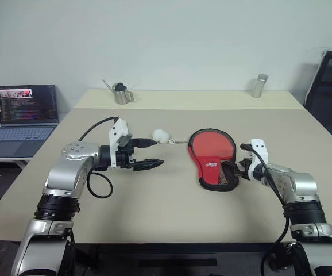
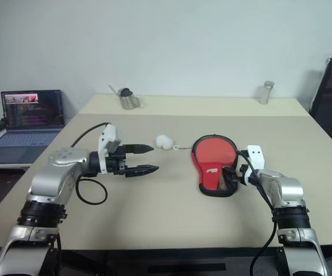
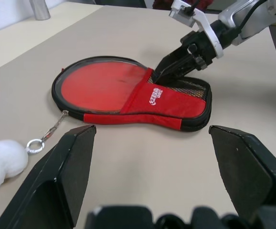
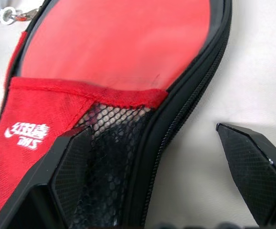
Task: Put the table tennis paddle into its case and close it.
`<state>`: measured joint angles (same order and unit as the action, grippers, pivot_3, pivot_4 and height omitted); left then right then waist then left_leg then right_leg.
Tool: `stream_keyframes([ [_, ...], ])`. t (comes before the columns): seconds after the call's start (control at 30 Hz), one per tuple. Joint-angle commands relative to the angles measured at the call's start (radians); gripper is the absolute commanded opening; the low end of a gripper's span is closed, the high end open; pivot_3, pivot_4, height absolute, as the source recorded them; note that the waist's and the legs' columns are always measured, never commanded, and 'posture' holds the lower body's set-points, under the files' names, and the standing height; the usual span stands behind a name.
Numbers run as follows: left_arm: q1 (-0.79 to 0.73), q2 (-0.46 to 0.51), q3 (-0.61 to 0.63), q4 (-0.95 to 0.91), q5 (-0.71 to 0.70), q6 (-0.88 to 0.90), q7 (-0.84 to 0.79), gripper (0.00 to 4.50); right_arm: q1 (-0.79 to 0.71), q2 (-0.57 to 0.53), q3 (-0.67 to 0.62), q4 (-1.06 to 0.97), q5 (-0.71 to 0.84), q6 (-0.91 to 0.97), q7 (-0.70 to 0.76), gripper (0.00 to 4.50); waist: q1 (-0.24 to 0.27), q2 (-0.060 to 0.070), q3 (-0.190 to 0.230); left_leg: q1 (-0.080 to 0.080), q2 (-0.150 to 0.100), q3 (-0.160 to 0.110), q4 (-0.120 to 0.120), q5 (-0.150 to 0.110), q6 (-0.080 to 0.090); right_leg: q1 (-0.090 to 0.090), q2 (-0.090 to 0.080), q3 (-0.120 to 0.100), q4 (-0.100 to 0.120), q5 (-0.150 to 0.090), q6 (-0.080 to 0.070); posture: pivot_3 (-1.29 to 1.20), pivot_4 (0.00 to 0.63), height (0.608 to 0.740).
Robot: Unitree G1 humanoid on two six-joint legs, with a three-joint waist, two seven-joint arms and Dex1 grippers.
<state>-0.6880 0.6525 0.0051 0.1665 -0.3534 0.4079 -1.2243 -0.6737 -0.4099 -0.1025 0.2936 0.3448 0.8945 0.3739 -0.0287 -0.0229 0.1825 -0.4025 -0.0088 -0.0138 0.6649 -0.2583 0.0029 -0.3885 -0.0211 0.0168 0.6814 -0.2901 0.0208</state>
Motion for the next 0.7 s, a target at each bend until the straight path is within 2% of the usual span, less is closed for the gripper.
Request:
stream_keyframes([
  [0.03,-0.024,0.004,0.006,-0.026,-0.01,-0.014,0.007,4.15,-0.004,-0.006,0.022,0.049,-0.032,-0.017,0.016,4.48,-0.002,0.0,0.0,0.0,0.0,0.0,0.0,0.0,0.0,0.0,0.0,0.0,0.0,0.0,0.0,0.0,0.15,0.74],
  [0.17,-0.014,0.012,0.009,-0.034,-0.01,-0.015,0.008,4.15,0.002,-0.014,0.057,0.038,-0.03,0.0,0.077,4.48,-0.002,0.0,-0.001,0.001,0.0,0.0,0.0,0.0,0.0,0.001,0.0,0.0,0.0,0.0,0.0,0.0,0.15,0.74],
  [0.27,-0.008,0.016,0.011,-0.037,-0.012,-0.015,0.009,4.15,0.007,-0.005,0.079,0.01,-0.03,0.01,0.101,3.89,-0.003,0.0,-0.001,0.001,0.0,0.0,0.0,0.0,0.0,0.001,0.0,0.0,0.0,0.0,0.0,0.0,0.15,0.74],
  [0.53,-0.004,0.015,0.011,-0.036,-0.01,-0.019,0.014,4.15,-0.004,0.038,0.115,0.03,-0.065,-0.003,0.108,1.19,-0.007,-0.001,-0.001,0.002,0.001,0.001,-0.001,0.0,0.0,0.001,0.0,0.0,0.001,0.0,0.0,0.0,0.15,0.74],
  [0.67,0.007,0.017,0.012,-0.041,-0.011,-0.021,0.013,4.15,-0.014,0.05,0.114,0.061,-0.08,-0.014,0.105,0.03,-0.011,-0.001,-0.002,0.003,0.001,0.001,-0.001,0.0,0.0,0.001,0.0,0.001,0.001,0.0,-0.001,0.0,0.15,0.74],
  [0.7,0.013,0.021,0.014,-0.044,-0.014,-0.018,0.011,4.15,-0.016,0.053,0.112,0.065,-0.079,-0.014,0.105,0.01,-0.012,-0.001,-0.002,0.003,0.001,0.001,-0.001,0.0,0.0,0.001,0.0,0.001,0.001,0.0,-0.001,0.0,0.15,0.74],
])
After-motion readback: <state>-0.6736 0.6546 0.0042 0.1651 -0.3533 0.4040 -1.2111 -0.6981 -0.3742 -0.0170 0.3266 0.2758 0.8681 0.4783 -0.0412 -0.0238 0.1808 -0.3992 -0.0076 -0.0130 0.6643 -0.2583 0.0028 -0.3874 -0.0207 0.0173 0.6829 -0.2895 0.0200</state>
